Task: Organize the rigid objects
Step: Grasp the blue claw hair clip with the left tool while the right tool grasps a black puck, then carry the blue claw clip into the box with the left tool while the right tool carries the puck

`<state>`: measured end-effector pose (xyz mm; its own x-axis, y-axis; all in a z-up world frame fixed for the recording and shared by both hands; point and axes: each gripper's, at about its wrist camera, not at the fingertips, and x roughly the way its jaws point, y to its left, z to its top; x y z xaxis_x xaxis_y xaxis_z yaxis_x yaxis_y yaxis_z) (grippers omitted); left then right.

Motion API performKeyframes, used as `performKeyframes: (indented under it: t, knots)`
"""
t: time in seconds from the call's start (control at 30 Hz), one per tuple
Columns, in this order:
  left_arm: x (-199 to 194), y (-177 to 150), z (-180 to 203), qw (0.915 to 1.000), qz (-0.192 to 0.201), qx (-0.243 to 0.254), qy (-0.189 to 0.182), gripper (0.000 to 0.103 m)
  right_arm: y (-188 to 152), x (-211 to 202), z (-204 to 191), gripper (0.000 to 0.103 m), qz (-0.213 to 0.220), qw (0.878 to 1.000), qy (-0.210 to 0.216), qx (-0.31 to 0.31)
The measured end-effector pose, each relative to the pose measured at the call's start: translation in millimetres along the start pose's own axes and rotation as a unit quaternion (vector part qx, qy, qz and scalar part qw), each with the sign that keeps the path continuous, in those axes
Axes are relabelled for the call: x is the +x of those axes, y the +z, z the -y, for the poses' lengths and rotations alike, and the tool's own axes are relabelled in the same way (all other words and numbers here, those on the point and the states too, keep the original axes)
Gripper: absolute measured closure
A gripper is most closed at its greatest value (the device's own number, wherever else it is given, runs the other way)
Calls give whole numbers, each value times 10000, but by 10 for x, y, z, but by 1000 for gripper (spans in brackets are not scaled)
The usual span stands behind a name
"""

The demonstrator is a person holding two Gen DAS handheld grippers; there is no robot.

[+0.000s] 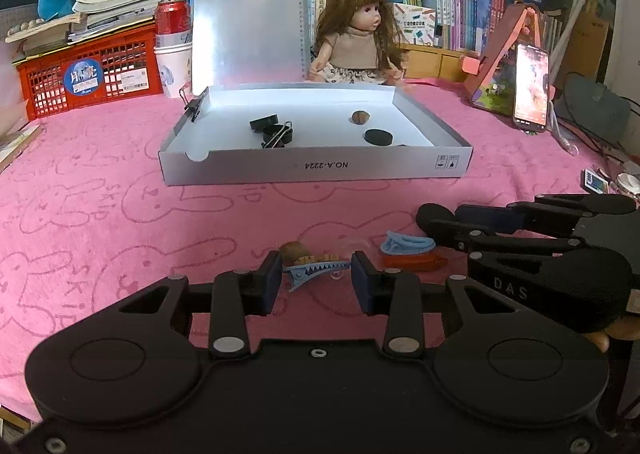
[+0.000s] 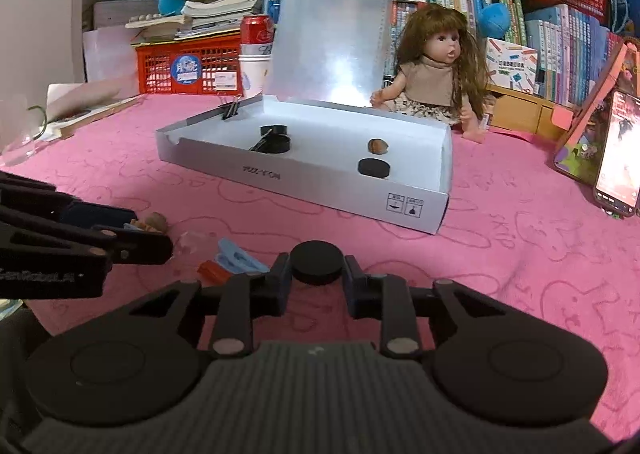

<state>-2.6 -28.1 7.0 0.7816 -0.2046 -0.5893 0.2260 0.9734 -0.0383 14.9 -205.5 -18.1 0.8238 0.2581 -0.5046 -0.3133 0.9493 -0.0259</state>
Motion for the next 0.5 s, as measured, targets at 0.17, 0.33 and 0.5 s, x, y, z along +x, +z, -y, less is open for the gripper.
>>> performKeyframes:
  t: [0.17,0.33,0.5]
  knots:
    - [-22,24,6,10000,26,10,15,67,33,46,76,50,-6,9997,36,232]
    - [-13,43,0,10000,13,14,37,67,41,102,57,66,-62,9998,30,171]
    - [-10,71,-13,10000,29,3,42,67,61,51,39,67,11,9999,36,155]
